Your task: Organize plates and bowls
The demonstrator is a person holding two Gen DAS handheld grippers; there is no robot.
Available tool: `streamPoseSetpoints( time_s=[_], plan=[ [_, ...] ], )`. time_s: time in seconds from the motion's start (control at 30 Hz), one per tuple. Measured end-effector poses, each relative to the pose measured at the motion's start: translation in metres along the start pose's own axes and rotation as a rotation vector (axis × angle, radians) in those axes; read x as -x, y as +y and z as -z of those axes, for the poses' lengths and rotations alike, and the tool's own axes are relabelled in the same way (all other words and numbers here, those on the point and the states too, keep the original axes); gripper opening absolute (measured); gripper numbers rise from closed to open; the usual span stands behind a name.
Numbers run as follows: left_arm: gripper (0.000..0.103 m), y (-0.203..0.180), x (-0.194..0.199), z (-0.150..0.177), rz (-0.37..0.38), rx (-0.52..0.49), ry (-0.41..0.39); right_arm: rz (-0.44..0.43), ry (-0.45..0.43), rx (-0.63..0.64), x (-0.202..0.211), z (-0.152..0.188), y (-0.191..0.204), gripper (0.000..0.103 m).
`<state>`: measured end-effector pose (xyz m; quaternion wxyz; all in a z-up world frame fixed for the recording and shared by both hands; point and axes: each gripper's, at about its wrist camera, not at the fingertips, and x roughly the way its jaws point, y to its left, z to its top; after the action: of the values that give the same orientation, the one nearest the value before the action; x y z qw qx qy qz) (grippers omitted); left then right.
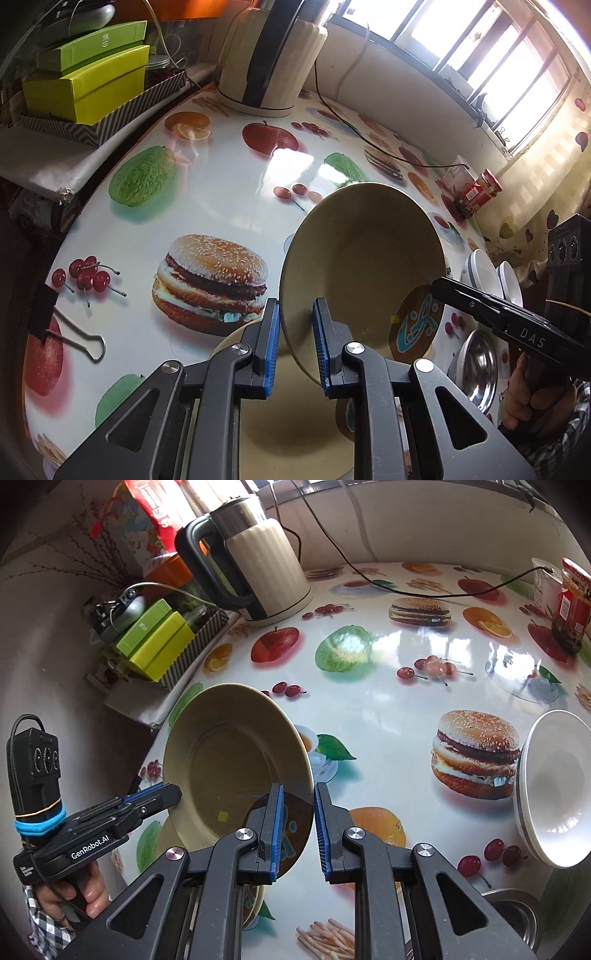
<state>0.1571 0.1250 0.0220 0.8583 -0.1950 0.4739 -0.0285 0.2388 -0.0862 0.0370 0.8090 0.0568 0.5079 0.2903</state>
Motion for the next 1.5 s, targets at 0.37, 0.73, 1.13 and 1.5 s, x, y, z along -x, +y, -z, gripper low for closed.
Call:
streamPoseSetpoints(
  time_s=[0.37, 0.73, 1.13, 1.5],
  plan=[
    [0.019, 0.015, 0.015, 0.027, -0.008, 0.026, 0.004, -0.013, 0.021, 0.02, 0.0, 0.029, 0.019, 0.017],
    [0.019, 0.028, 0.017, 0.047, -0.014, 0.046, 0.023, -0.028, 0.053, 0.022, -0.006, 0.05, 0.026, 0.017],
    [0.019, 0.042, 0.021, 0.059, -0.031, 0.071, 0.039, -0.055, 0.089, 0.025, -0.015, 0.063, 0.035, 0.017],
    [0.02, 0.042, 0.022, 0.064, -0.051, 0.06, 0.047, -0.051, 0.099, 0.026, -0.018, 0.069, 0.038, 0.017]
  ],
)
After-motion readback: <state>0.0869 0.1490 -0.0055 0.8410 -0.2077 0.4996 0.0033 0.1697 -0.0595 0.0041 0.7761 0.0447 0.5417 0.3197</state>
